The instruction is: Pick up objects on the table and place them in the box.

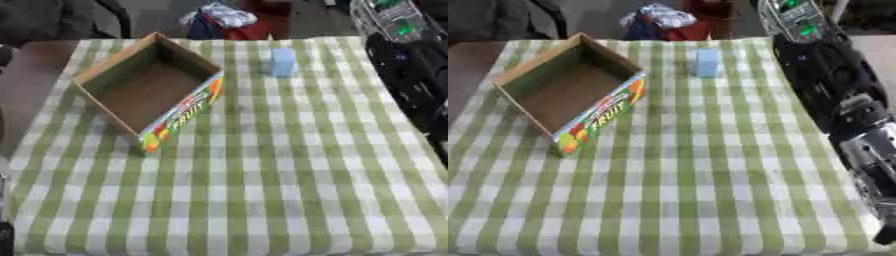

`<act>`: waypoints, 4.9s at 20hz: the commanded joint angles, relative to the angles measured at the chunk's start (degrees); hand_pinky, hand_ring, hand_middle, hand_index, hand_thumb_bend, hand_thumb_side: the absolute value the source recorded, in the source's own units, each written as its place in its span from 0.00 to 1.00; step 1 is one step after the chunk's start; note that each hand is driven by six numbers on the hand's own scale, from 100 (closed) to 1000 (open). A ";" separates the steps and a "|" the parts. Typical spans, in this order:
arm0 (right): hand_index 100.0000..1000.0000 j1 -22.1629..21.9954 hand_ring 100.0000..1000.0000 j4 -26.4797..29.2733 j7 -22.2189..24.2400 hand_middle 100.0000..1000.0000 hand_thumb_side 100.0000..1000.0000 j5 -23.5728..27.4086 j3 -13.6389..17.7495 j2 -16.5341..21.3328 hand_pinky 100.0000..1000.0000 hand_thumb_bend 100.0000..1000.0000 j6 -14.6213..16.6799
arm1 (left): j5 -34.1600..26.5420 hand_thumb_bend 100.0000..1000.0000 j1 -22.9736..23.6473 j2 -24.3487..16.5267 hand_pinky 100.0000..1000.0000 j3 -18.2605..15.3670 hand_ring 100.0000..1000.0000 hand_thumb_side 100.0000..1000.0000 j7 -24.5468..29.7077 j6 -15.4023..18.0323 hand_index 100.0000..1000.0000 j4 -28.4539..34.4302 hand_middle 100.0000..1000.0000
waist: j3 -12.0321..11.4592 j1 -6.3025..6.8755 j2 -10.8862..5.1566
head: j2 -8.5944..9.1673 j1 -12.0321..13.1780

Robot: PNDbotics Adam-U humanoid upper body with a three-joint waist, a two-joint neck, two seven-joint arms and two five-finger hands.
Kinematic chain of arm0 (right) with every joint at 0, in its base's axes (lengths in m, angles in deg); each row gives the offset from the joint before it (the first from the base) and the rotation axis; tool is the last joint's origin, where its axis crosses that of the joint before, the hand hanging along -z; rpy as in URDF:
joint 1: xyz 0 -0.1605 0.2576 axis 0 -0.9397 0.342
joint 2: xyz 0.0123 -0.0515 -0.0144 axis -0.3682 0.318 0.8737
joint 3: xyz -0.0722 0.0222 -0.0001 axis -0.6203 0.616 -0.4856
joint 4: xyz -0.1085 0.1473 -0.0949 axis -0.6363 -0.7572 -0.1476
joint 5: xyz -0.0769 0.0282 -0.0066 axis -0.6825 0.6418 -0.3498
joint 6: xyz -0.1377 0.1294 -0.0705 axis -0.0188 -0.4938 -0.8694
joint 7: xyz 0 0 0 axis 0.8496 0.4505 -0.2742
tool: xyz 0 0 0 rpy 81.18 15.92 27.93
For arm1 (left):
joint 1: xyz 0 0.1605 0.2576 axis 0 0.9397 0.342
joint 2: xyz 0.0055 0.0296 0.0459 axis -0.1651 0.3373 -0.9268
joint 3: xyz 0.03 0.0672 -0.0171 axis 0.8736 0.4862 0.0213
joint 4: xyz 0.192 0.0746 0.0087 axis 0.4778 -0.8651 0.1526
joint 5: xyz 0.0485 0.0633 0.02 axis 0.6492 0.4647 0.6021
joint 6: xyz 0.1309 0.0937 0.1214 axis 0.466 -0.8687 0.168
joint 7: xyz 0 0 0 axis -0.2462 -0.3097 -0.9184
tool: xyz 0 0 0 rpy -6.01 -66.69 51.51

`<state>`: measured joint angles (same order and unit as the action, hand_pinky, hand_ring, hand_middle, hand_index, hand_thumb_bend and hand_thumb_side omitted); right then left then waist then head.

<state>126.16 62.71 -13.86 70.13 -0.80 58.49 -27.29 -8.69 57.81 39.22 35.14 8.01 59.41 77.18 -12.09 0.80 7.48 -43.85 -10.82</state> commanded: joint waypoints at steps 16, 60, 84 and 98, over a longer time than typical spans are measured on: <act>1.00 5.42 0.98 -24.54 21.84 0.97 0.02 -44.95 5.29 -0.12 0.80 0.00 27.02 | -0.24 0.06 -0.89 -0.11 0.59 0.00 0.64 0.65 0.21 0.04 0.82 1.11 0.60 | -0.14 0.61 -0.45 | -0.26 -0.68; 1.00 4.49 0.95 -22.46 24.85 0.88 0.19 -63.59 5.53 0.65 0.84 0.16 34.56 | -0.98 0.07 -2.23 -0.01 0.59 0.62 0.64 0.65 1.17 -0.21 0.82 1.11 0.60 | -5.14 2.19 1.90 | -0.26 -5.42; 0.70 4.92 0.70 -12.35 15.41 0.35 0.00 -61.16 3.59 0.73 0.67 0.00 38.86 | -1.14 0.06 -1.78 0.16 0.59 0.66 0.64 0.65 1.25 -0.17 0.82 1.11 0.60 | -4.08 1.91 0.73 | -0.26 -5.47; 0.70 7.58 0.70 -0.82 18.96 0.35 0.00 -55.29 -1.03 -2.51 0.68 0.00 42.49 | -1.26 0.06 -1.64 0.44 0.59 0.89 0.64 0.65 1.54 -0.03 0.82 1.11 0.60 | -4.88 1.47 -0.58 | -0.26 -5.98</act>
<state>131.98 59.80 4.57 13.94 -1.50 55.74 14.80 -9.88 56.78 39.76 35.87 9.29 59.22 77.18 -16.95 2.33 7.96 -43.85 -16.61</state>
